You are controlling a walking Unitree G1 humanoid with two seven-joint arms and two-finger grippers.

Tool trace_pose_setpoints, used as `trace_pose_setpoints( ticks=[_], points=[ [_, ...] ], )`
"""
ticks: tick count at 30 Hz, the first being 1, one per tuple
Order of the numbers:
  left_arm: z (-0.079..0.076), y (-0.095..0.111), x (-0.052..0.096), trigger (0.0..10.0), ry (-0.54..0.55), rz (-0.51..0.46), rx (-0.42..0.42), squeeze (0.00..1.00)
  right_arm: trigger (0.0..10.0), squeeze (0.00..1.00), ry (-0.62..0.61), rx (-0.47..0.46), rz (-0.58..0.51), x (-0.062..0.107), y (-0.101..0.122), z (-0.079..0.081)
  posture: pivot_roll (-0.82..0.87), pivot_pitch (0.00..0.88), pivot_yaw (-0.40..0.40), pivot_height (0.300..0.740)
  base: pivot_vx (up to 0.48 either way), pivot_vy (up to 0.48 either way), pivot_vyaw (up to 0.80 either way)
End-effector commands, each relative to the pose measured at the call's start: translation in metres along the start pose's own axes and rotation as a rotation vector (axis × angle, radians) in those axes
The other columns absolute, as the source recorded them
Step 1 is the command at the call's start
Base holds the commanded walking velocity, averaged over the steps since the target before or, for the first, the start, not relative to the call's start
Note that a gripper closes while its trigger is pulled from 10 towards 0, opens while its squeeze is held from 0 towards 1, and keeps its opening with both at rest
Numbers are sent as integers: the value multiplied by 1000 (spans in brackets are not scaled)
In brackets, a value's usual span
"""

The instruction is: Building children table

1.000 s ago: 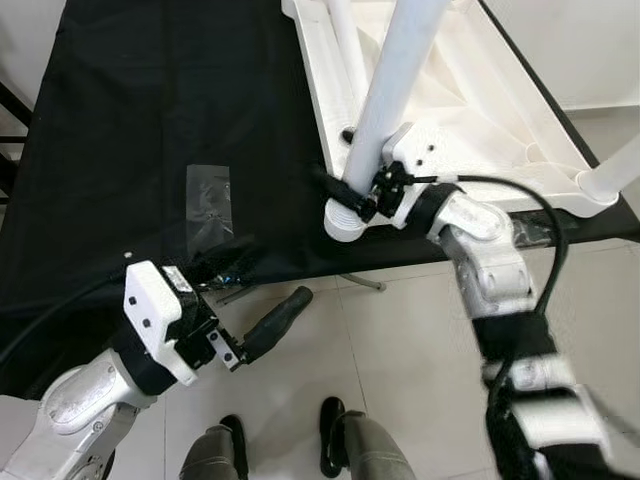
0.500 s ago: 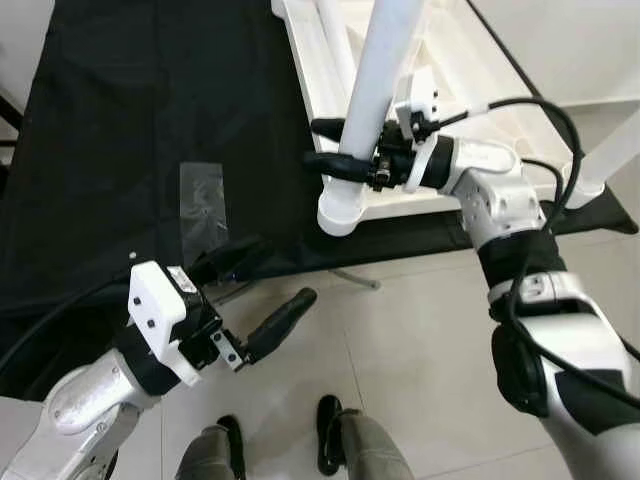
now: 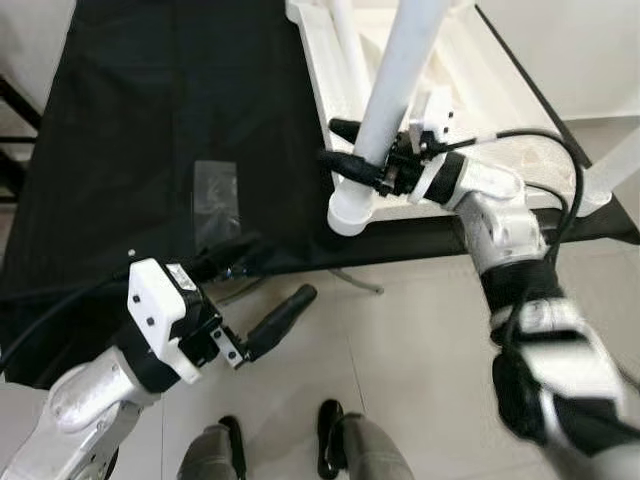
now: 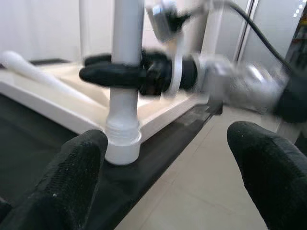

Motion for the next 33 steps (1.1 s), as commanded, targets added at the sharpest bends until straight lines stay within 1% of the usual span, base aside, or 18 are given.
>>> trace_pose_setpoints(
  ticks=[1,2,3,6,8,9,13,14,15,17,19,20,21,23,25,28,29,33],
  points=[
    [-2,-3,1,10000,-4,-2,19,0,0,0,-124,-10,312,30,-57,1,87,331,-128,740,0,0,0],
    [-2,-3,1,10000,-7,-5,19,0,0,0,-246,-6,337,44,-59,9,77,329,-124,740,0,0,0],
    [-2,-2,0,10000,-9,-9,22,0,0,0,-278,-12,328,49,-57,16,70,324,-118,740,0,0,0],
    [-2,-2,0,10000,-10,-14,26,0,0,0,-253,-14,312,44,-56,20,70,323,-118,740,0,0,0],
    [-1,-3,-1,10000,-6,-20,32,0,0,0,-219,-16,300,33,-55,21,71,315,-119,740,0,0,0],
    [-1,-3,-1,10000,-5,-21,33,0,10000,0,-207,-8,299,29,-53,19,73,315,-119,740,0,0,0],
    [-1,-4,-1,10000,-5,-20,33,0,10000,0,-174,2,278,22,-49,17,73,309,-118,740,0,0,0],
    [-1,-4,-1,10000,-4,-21,34,0,10000,353,-167,10,260,21,-44,15,73,309,-118,740,0,0,0],
    [-1,-4,-1,10000,-4,-21,33,0,10000,1000,-173,19,245,20,-39,11,73,309,-118,740,0,0,0],
    [-1,-5,-2,10000,-5,-21,32,0,10000,1000,-197,29,245,20,-34,10,71,303,-115,740,0,0,0],
    [-1,-5,-2,10000,-7,-23,33,0,10000,1000,-134,13,224,16,-28,12,73,297,-111,740,0,0,0],
    [-1,-5,-2,10000,-10,-24,35,0,10000,639,-25,-10,204,11,-23,20,73,297,-111,740,0,0,0],
    [-1,-6,-3,10000,-12,-24,37,0,10000,16,60,-11,172,8,-18,24,78,289,-109,740,0,0,0],
    [-1,-6,-4,10000,-14,-25,39,0,10000,0,124,-19,141,5,-13,26,80,290,-109,740,0,0,0],
    [-2,-8,-5,10000,-22,-24,42,0,10000,0,304,-13,49,3,1,24,85,286,-109,740,0,0,0],
    [-2,-8,-5,10000,-24,-25,43,0,10000,0,376,-24,32,4,4,24,83,284,-110,740,0,0,0],
    [-2,-8,-6,10000,-26,-24,41,0,10000,0,513,11,-11,3,10,22,90,286,-116,740,0,0,0],
    [-2,-8,-6,10000,-27,-23,39,0,10000,0,547,28,-31,-2,14,17,94,285,-118,740,0,0,0]
  ],
)
Point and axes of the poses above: a point about 5 cm out from each wrist's last joint towards the gripper, its own x axis pointing back from the gripper into the wrist, its own y axis along the axis of the wrist's last joint, z = x × y, the point moved 2 cm from there along -x, pointing out of the wrist towards the gripper, and after that the axes turned 13 degrees about x, right-handed, at the moved point
